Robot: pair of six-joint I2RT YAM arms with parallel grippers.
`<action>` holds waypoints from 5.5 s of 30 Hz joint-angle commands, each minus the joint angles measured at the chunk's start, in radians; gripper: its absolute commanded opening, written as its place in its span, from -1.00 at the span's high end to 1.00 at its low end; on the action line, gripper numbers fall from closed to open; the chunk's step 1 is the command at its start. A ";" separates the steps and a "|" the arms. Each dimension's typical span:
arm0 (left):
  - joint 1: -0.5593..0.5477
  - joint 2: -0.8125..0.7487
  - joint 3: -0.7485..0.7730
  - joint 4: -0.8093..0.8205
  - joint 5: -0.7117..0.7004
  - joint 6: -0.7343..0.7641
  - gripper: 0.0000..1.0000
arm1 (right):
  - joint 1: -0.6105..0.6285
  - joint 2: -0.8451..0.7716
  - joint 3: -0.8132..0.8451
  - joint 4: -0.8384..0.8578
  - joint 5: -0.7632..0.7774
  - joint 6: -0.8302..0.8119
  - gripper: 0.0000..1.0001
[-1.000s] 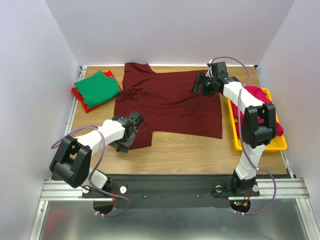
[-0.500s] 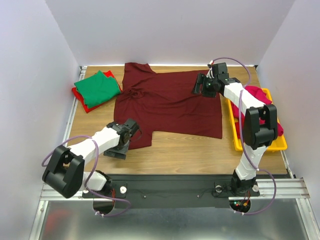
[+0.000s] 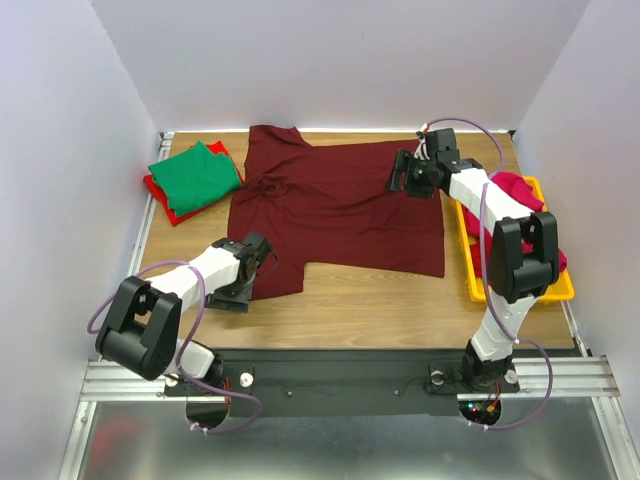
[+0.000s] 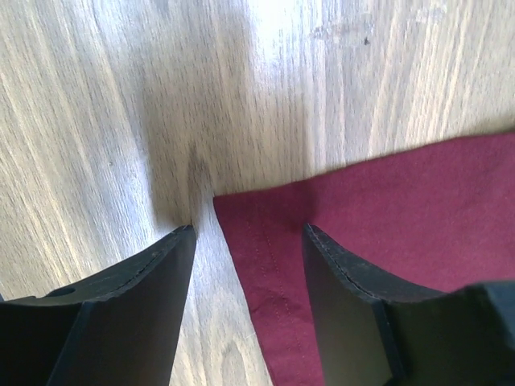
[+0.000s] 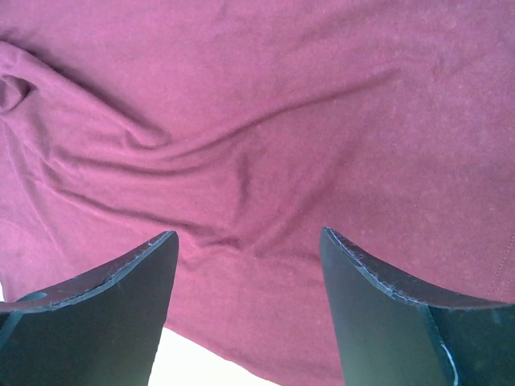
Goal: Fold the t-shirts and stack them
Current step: Flatten the tshirt out, then fold the tshirt
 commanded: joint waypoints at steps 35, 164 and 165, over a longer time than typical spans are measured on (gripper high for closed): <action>0.002 -0.220 0.028 0.082 -0.007 0.479 1.00 | -0.054 -0.372 -0.550 -0.191 0.299 0.145 -0.52; 0.181 0.533 1.147 0.115 0.470 1.691 1.00 | -0.177 0.214 0.331 -0.464 0.167 -0.038 0.99; 0.184 0.544 1.160 0.112 0.472 1.694 1.00 | -0.179 0.218 0.343 -0.466 0.167 -0.036 0.99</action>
